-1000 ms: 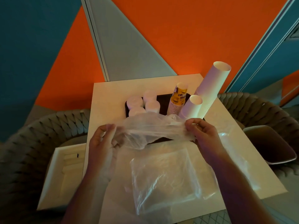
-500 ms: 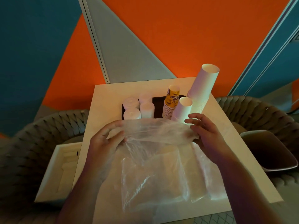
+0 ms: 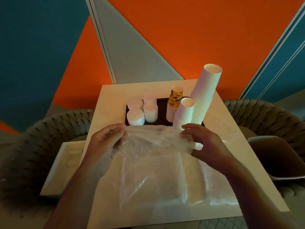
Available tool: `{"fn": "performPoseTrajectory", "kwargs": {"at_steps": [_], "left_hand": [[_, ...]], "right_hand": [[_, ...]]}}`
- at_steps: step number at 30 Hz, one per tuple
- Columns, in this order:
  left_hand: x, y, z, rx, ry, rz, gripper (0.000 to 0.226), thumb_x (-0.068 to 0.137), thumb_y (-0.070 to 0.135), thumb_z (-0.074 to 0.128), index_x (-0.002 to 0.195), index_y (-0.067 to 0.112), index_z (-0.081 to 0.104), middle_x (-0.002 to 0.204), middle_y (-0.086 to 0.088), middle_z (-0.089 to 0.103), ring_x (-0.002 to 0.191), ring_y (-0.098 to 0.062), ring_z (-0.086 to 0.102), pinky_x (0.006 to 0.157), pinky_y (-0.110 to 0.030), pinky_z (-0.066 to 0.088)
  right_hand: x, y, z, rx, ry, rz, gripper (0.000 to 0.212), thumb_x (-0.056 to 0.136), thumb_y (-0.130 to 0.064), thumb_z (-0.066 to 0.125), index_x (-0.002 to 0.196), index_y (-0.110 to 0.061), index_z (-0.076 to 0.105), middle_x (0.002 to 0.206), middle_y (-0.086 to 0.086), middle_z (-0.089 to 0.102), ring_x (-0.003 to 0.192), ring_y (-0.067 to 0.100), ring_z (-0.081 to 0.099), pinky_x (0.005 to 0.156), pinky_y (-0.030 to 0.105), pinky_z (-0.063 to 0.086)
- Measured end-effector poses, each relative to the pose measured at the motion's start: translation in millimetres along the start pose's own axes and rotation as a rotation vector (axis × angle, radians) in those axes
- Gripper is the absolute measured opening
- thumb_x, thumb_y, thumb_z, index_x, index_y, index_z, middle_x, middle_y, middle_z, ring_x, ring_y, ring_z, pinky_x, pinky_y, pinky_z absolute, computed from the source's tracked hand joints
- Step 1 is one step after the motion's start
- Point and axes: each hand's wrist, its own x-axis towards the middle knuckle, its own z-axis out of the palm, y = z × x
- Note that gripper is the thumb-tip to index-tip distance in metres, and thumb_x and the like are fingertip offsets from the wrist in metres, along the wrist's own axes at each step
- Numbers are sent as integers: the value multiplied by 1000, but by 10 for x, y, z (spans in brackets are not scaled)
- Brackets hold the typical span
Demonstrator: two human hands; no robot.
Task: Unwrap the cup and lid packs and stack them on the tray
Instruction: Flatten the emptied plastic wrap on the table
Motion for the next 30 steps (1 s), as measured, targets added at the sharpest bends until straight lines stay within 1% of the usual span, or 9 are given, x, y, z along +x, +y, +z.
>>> {"fn": "performPoseTrajectory", "kwargs": {"at_steps": [5,9,12,15,17,20,24,28,30], "left_hand": [[-12,13,92,130,103,-37,19,95,24,64,114,22,69,77,-5,69,56,-11,54,49,-25,40],[-130,18,158,42,20,-72,57,75,47,70,129,46,52,123,-2,66,107,-21,67,82,-40,57],[-283,-59,276,46,-130,-30,74,77,19,76,132,51,38,107,-3,74,96,-21,73,77,-39,59],[-340,-177,348,130,-192,29,55,82,-8,70,118,33,60,105,-11,72,83,-25,71,71,-31,58],[-333,-198,356,172,-183,46,36,86,-8,67,106,22,71,107,-10,71,82,-25,68,72,-28,57],[-286,-200,339,39,-139,3,36,88,-8,63,111,18,73,108,-2,72,85,-20,68,73,-27,58],[-212,-184,310,-62,-93,-22,42,85,-7,66,117,20,70,112,1,73,98,-19,68,80,-33,58],[-189,-229,334,-65,-177,29,67,66,-2,83,124,24,62,104,-6,72,99,-18,68,81,-31,57],[-214,-261,405,-10,-250,46,61,65,-1,81,120,19,61,97,-13,68,96,-23,68,87,-38,54]], "right_hand": [[17,-47,-16,51,120,7,15,78,-20,86,88,-17,75,100,-11,73,92,4,68,75,14,49],[49,-136,-47,298,225,267,7,92,-17,73,88,-11,74,76,-2,74,73,9,69,70,25,53],[113,-178,-56,487,375,394,21,94,-17,71,83,1,72,76,13,72,71,16,68,67,38,55],[181,-208,-96,588,416,461,16,96,-14,68,91,2,69,71,8,72,63,17,66,57,33,56],[207,-205,-126,625,393,494,13,98,-16,64,102,-4,64,72,4,72,62,16,65,54,32,54],[199,-146,-176,732,418,569,14,101,-17,60,111,-11,52,74,5,74,61,16,65,58,34,53],[135,-123,-235,780,517,515,17,103,-10,56,98,-20,43,71,4,72,53,14,62,46,30,50],[101,-152,-240,787,457,418,17,103,-9,54,89,-18,52,78,11,71,67,23,66,52,31,51],[99,-177,-246,821,396,379,21,104,-7,52,91,-18,64,87,13,71,76,24,64,57,32,50]]}}
